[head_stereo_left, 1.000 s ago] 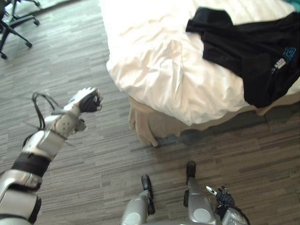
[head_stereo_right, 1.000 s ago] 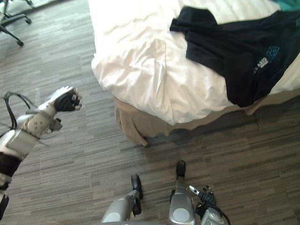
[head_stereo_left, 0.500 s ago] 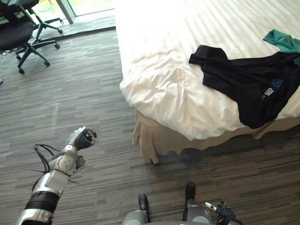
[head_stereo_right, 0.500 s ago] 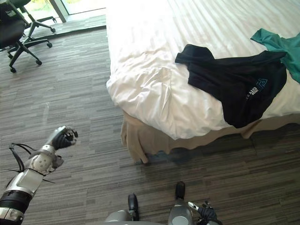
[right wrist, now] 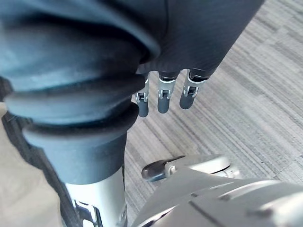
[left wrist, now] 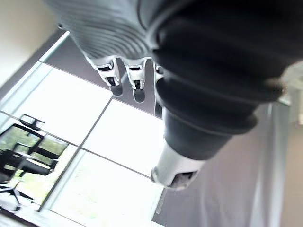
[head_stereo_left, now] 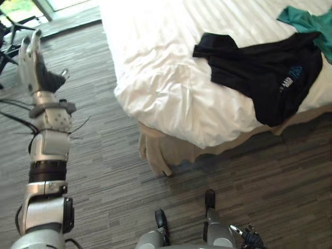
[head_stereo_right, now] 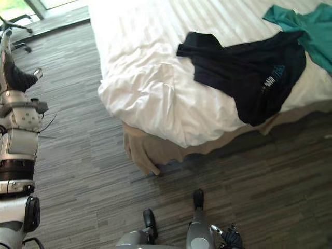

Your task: Tidy the bed and pick cloth on bed and put in laundry

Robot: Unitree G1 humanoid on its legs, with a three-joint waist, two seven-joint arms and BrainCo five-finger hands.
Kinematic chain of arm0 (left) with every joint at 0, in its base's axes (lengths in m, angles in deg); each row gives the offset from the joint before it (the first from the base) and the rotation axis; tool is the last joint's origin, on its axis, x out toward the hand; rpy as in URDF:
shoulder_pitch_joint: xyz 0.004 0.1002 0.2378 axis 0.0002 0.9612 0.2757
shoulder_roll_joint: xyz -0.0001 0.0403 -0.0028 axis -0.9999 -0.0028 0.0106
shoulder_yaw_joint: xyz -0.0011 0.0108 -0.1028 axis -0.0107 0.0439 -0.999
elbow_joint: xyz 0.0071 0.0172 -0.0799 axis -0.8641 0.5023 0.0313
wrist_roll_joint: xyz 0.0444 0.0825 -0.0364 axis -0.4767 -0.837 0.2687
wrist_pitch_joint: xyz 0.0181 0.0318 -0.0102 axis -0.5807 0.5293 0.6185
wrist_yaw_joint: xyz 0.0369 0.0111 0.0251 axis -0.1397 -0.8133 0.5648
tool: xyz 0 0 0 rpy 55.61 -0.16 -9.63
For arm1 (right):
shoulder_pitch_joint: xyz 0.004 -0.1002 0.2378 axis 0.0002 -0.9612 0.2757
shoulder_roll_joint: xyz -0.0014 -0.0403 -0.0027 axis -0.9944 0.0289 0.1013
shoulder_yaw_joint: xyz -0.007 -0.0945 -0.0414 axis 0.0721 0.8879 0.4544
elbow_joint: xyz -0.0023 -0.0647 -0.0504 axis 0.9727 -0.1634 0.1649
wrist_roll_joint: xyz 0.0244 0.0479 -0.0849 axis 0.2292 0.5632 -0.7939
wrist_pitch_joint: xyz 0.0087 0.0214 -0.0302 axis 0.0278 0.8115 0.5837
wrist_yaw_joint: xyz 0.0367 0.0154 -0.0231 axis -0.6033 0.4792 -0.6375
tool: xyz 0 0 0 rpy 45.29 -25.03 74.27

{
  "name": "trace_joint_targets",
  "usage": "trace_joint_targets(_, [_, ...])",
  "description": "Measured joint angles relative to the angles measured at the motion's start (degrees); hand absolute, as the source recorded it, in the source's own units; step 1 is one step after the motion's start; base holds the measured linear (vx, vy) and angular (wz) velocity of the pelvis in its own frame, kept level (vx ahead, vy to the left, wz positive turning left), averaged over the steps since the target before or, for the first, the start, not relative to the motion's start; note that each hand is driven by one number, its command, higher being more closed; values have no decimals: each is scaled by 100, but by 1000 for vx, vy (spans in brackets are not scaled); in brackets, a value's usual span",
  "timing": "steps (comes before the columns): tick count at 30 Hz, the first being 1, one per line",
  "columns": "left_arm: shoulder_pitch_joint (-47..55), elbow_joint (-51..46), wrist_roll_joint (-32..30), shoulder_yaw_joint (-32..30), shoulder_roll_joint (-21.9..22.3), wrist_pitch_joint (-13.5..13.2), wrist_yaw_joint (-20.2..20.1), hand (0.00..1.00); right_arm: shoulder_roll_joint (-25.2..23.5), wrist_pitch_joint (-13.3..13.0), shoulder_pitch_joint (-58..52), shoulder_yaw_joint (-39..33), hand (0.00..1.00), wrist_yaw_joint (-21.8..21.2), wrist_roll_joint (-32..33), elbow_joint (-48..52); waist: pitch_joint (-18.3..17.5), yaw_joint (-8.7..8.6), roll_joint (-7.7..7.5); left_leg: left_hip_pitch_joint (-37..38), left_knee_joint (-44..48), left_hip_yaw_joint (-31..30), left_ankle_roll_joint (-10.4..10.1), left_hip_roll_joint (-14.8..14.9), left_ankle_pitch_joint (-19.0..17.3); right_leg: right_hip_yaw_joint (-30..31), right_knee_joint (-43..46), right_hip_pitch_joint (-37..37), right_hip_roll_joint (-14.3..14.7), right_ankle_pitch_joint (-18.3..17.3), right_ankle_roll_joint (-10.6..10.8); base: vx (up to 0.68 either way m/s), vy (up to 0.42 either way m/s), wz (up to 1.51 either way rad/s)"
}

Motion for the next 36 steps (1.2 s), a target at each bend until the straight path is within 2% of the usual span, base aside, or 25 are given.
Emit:
trace_joint_targets(5, [-1235, 439, -167, 670, -206, 58, -36, 0, -26, -25, 266, 13, 0, 123, 205, 49, 458, -184, 4, -390, 146, 145, 35, 8, -23, 202, 0, -421, 1, 101, -53, -45, -17, -18])
trace_joint_targets(6, [-1530, 673, -172, 872, -210, 60, -107, 0, -27, -43, 330, 31, 0, 124, 221, 104, 622, -253, -2, -443, 157, 212, 34, 21, -23, 270, 1, -507, 0, 147, -25, -15, -7, -22])
trace_joint_targets(8, [-1777, 930, -173, 1062, -221, 63, -189, 0, -42, -68, 383, 39, 0, 135, 270, 180, 714, -282, -27, -511, 165, 293, 34, 30, -23, 354, 1, -622, 6, 203, 31, 0, -1, -24])
trace_joint_targets(10, [-2161, 1313, -184, 1329, -219, 43, -407, 0, -49, -146, 449, 107, 0, 145, 404, 280, 971, -351, -47, -585, 193, 373, 35, 40, -24, 440, 2, -722, 19, 263, 83, 16, 3, -17])
trace_joint_targets(12, [-2330, 1640, -194, 1415, -219, 46, -524, 0, -142, -147, 455, 138, 0, 146, 452, 380, 1026, -430, -78, -750, 212, 395, 34, 53, -25, 452, 2, -846, 23, 300, 138, 14, 8, -4])
trace_joint_targets(16, [-2593, 2419, -230, 1433, -166, 69, -775, 0, -305, -174, 441, 180, 0, 223, 626, 567, 1188, -417, -242, -861, 265, 501, 11, 103, -42, 494, 3, -998, 52, 334, 180, 16, 4, -3])
trace_joint_targets(20, [-2867, 2792, -226, 1288, 28, 164, -982, 0, -364, -203, 356, 316, 0, 270, 724, 877, 1279, -295, -388, -1198, 385, 497, 16, 134, -49, 507, 3, -1266, 39, 409, 229, -3, 5, 6])
trace_joint_targets(21, [-2906, 2822, -225, 1194, 150, 161, -1013, 100, -367, -215, 304, 321, 0, 270, 735, 946, 1285, -249, -400, -1241, 425, 497, 11, 147, -64, 506, 3, -1292, 40, 415, 225, -9, 1, 4])
trace_joint_targets(24, [-2901, 2852, -221, 666, 386, 151, -1062, 100, -371, -283, 233, 399, 0, 264, 888, 1253, 1314, -151, -464, -1409, 716, 504, -21, 358, -209, 570, 4, -1345, 171, 621, 273, -2, -8, -7])
trace_joint_targets(26, [-2842, 2840, -222, 349, 548, 115, -1259, 100, -363, -363, 228, 506, 0, 258, 917, 1369, 1310, -82, -472, -1480, 781, 519, -47, 477, -267, 609, 4, -1385, 260, 692, 264, -13, -29, -9])
trace_joint_targets(30, [-2617, 2626, -104, 225, 515, 2, -1427, 100, -340, -356, 228, 625, 0, 221, 951, 1449, 1293, -26, -492, -1535, 843, 582, -64, 661, -278, 654, 5, -1407, 388, 692, 264, -5, -54, -2])
trace_joint_targets(31, [-2501, 2490, -8, 250, 499, -89, -1559, 100, -300, -346, 228, 660, 0, 211, 952, 1445, 1260, 34, -494, -1533, 846, 592, -85, 698, -248, 656, 5, -1406, 420, 692, 265, 0, -74, -6])
trace_joint_targets(33, [-2098, 2190, 91, 431, 402, -211, -1702, 100, -230, -331, 230, 810, 0, 191, 950, 1453, 1139, 44, -493, -1527, 851, 601, -120, 725, -224, 655, 5, -1403, 442, 692, 265, 3, -45, -3])
trace_joint_targets(36, [-1254, 1667, 340, 1166, 194, -457, -1972, 100, -229, -308, 227, 891, 0, 103, 945, 1446, 890, 55, -483, -1351, 857, 613, -123, 738, -225, 645, 5, -1220, 444, 689, 265, 8, -8, 0])
